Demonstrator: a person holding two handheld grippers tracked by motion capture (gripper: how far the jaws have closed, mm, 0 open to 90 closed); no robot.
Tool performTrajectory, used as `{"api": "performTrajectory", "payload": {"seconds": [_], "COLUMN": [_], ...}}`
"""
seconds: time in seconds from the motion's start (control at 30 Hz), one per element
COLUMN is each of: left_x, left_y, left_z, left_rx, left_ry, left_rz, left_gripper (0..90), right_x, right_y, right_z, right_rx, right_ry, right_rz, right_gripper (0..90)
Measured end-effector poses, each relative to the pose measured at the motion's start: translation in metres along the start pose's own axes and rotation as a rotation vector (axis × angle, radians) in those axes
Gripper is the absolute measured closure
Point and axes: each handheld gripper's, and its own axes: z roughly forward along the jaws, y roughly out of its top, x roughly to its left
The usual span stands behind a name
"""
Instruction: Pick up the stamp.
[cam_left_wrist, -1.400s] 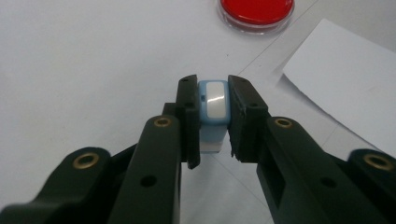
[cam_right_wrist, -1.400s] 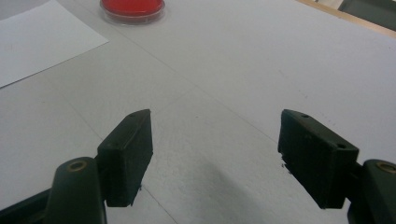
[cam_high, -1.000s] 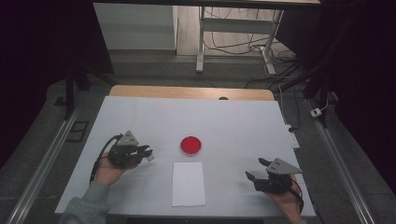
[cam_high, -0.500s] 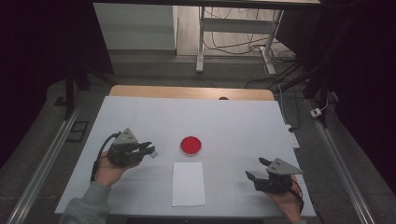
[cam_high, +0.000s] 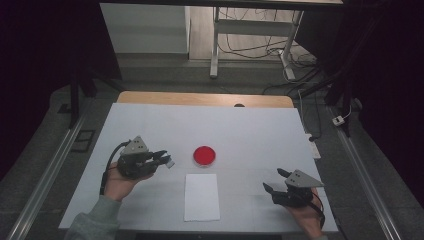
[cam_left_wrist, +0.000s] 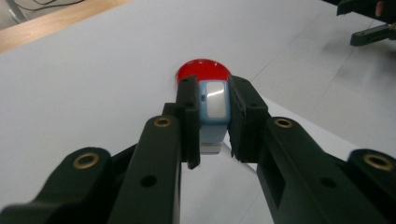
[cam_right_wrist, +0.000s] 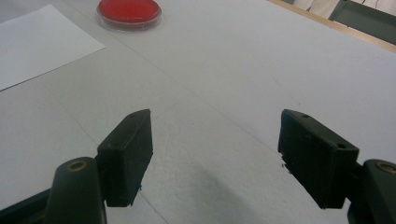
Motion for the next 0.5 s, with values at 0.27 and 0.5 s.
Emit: {"api": "performTrajectory", "payload": {"seconds": [0.27,0.5], "left_x": [-0.0043,-0.0103], "left_y": [0.0054,0.0098], "left_z": [0.0010,0.0083], "left_rx": [-0.017,-0.015], "left_ry": [-0.022,-0.045], "left_rz": [0.002,0.014], "left_gripper": [75.4,75.5], "right_x": [0.0016,0.0025], "right_y": [0.0017,0.0010], "right_z": [-0.0003,0.0015], "right_rx": [-0.007,-0.004], "right_ry": [-0.006,0.001], "right_rz": [-0.003,-0.004], "right_gripper": [26.2,26.1]}}
